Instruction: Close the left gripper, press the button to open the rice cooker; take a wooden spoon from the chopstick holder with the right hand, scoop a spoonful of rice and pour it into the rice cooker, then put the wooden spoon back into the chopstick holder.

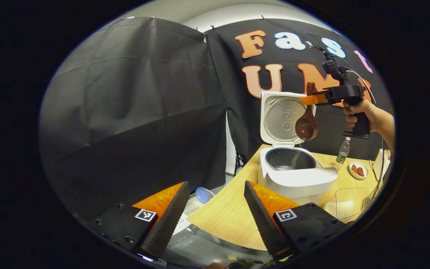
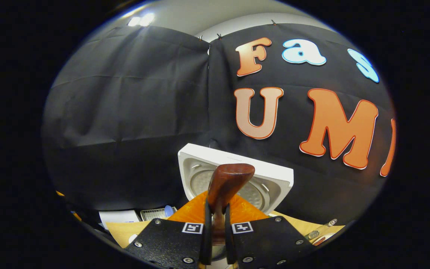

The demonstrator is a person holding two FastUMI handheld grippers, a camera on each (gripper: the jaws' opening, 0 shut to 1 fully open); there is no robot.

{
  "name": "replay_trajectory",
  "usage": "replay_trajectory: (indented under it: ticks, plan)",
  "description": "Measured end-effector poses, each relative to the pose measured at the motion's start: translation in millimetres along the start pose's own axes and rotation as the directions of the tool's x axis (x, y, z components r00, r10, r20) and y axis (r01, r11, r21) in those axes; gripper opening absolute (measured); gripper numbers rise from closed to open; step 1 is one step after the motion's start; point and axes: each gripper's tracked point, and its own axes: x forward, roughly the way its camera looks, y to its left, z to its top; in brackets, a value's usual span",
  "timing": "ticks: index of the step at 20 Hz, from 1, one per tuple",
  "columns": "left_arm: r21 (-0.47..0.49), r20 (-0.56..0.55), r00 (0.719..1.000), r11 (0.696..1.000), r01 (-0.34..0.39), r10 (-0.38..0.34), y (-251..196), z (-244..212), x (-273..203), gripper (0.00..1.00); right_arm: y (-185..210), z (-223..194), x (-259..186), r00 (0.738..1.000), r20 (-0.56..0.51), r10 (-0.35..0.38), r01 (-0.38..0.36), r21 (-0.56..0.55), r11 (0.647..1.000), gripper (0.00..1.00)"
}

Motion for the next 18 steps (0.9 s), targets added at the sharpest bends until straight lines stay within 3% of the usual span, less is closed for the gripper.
replay_trajectory:
  ticks: [4, 6, 12, 18]
  plan:
    - [-0.001, -0.004, 1.000, 1.000, -0.008, 0.008, 5, -2, 0, 1.00, 10, 10, -4, 0.999, 0.052, 0.009, -0.003, -0.119, 0.993, 0.13]
    - [-0.004, -0.006, 1.000, 1.000, -0.007, 0.007, 5, -3, 1, 1.00, 12, 5, -8, 0.999, 0.042, 0.016, -0.011, -0.112, 0.994, 0.14]
    - [0.007, 0.004, 1.000, 1.000, 0.010, -0.010, -6, 3, -3, 1.00, -26, -6, -30, 1.000, 0.005, -0.014, 0.013, 0.141, 0.990, 0.14]
    - [0.001, 0.037, 0.999, 0.999, 0.040, -0.040, -30, 18, -19, 1.00, -74, -24, -92, 0.999, -0.009, -0.049, 0.048, 0.350, 0.935, 0.14]
